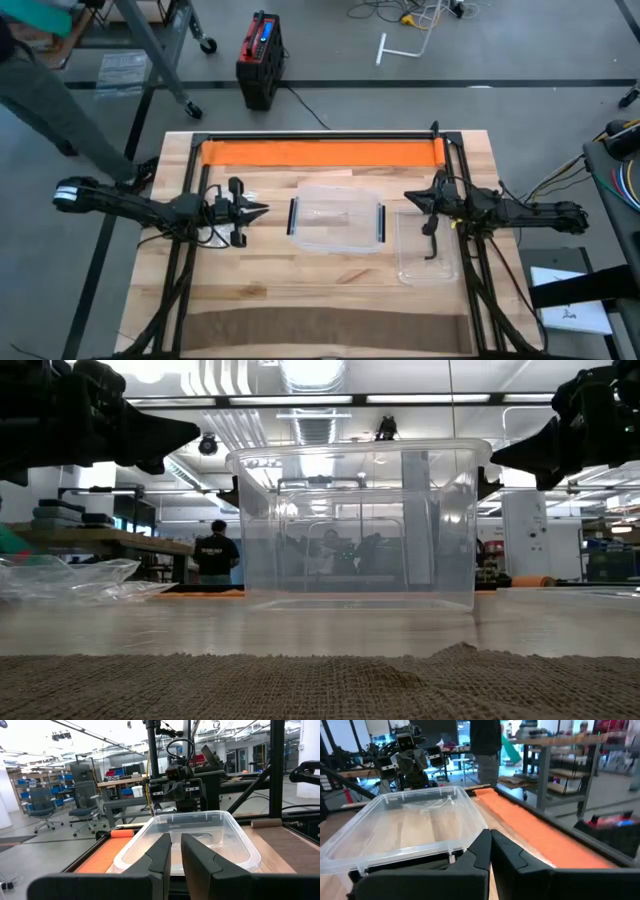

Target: Roll bandage

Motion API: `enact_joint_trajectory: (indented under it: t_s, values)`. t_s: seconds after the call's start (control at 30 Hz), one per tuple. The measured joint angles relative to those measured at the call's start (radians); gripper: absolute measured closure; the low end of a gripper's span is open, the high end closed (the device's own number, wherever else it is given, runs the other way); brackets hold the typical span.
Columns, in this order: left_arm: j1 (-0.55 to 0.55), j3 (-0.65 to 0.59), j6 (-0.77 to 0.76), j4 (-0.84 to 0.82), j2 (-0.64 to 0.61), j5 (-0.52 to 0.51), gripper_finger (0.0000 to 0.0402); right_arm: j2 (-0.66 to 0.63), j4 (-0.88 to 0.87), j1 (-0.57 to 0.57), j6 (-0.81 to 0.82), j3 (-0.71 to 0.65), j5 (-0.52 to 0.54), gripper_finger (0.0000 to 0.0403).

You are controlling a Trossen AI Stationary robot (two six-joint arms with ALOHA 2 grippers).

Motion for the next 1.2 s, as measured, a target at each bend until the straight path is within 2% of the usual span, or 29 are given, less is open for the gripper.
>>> enact_joint_trajectory:
  t_s: [0.1, 0.17, 0.33, 0.4, 0.6, 0.9, 1.0, 1.07, 1.2]
  values:
    - [0.0, 0.0, 0.0, 0.0, 0.0, 0.0, 0.0365, 0.004, 0.094, 0.0, -0.069, 0.001, -0.001, 0.0401]
    - [0.0, 0.0, 0.0, 0.0, 0.0, 0.0, 0.0365, 0.003, 0.128, 0.0, -0.038, 0.0, -0.003, 0.0401]
    - [0.0, 0.0, 0.0, 0.0, 0.0, 0.0, 0.0365, 0.006, 0.198, 0.0, 0.31, 0.001, -0.005, 0.0401]
    - [0.0, 0.0, 0.0, 0.0, 0.0, 0.0, 0.0365, 0.006, 0.239, 0.0, 0.38, 0.001, 0.022, 0.0401]
    - [0.0, 0.0, 0.0, 0.0, 0.0, 0.0, 0.0365, -0.001, 0.271, 0.0, 0.318, 0.001, 0.059, 0.0401]
    - [0.0, 0.0, 0.0, 0.0, 0.0, 0.0, 0.0365, 0.0, 0.256, 0.0, 0.394, 0.001, 0.032, 0.0401]
    - [0.0, 0.0, 0.0, 0.0, 0.0, 0.0, 0.0365, 0.002, 0.248, 0.0, 0.529, 0.001, -0.066, 0.0401]
    - [0.0, 0.0, 0.0, 0.0, 0.0, 0.0, 0.0365, 0.013, 0.259, 0.0, 0.62, 0.001, -0.197, 0.0401]
    - [0.0, 0.0, 0.0, 0.0, 0.0, 0.0, 0.0365, 0.036, 0.326, 0.007, 0.697, 0.001, -0.447, 0.0401]
